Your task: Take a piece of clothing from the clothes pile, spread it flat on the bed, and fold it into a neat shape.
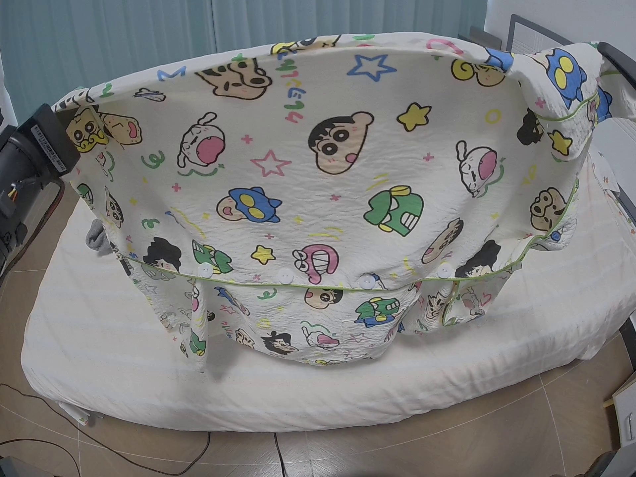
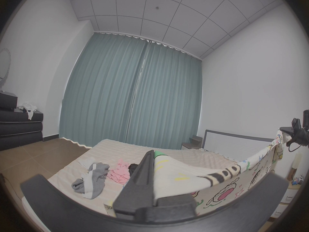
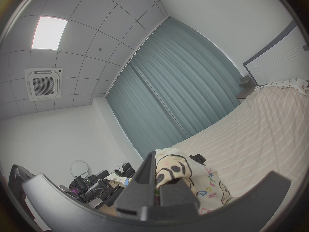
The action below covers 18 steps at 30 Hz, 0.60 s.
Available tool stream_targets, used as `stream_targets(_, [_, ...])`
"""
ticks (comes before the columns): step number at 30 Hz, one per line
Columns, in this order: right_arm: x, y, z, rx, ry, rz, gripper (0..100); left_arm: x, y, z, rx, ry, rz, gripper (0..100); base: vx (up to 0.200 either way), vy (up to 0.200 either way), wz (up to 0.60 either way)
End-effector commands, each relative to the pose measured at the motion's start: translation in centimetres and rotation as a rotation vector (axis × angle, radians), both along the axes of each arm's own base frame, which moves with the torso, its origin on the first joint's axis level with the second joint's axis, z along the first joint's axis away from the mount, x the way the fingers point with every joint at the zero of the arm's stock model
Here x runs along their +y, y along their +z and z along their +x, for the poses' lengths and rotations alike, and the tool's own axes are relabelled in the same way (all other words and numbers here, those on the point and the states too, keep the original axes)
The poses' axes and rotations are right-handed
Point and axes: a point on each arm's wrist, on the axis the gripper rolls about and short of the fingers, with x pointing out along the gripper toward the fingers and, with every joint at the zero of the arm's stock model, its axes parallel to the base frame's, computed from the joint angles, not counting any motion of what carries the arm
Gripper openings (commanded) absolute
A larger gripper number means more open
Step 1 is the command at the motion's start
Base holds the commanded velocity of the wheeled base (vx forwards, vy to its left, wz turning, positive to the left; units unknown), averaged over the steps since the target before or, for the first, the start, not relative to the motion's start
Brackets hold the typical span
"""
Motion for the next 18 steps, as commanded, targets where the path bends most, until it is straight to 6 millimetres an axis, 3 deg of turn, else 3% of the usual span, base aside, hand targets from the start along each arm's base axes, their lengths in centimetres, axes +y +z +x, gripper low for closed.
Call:
stream_targets(1, [-0.01,-0.09,-0.03,0.002,-0.001,0.0,0,-0.04,-0.63,0.07,0.019,0.001,0.013,0,0.0,-0.2,0.0])
stream_targets(18, [-0.1,0.02,-0.19,-0.004,-0.001,0.002,0,0.0,-0.85,0.0,0.023,0.001,0.016,0,0.0,-0.2,0.0])
